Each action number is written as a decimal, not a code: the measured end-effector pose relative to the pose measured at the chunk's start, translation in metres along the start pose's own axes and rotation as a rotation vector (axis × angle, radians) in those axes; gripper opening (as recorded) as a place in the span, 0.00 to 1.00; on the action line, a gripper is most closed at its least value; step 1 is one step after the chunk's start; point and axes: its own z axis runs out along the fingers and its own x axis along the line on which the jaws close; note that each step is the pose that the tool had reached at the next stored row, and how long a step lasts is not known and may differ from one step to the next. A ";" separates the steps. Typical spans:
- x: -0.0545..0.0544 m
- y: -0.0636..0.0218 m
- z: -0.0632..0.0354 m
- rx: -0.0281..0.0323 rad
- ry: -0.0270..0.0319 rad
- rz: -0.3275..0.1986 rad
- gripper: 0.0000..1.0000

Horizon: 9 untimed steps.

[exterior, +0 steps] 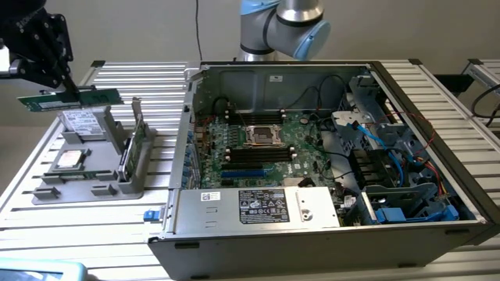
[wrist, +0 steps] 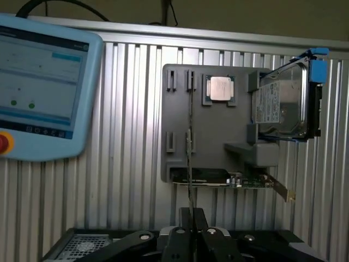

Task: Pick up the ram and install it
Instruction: 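Pick up the ram and move it above insertion slot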

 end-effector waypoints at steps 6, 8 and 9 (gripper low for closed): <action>0.001 -0.0173 -0.0005 0.0000 -0.0044 0.000 0.13; 0.002 -0.0263 -0.0006 0.0000 -0.0105 0.000 0.13; 0.002 -0.0311 -0.0006 0.0001 -0.0132 0.000 0.13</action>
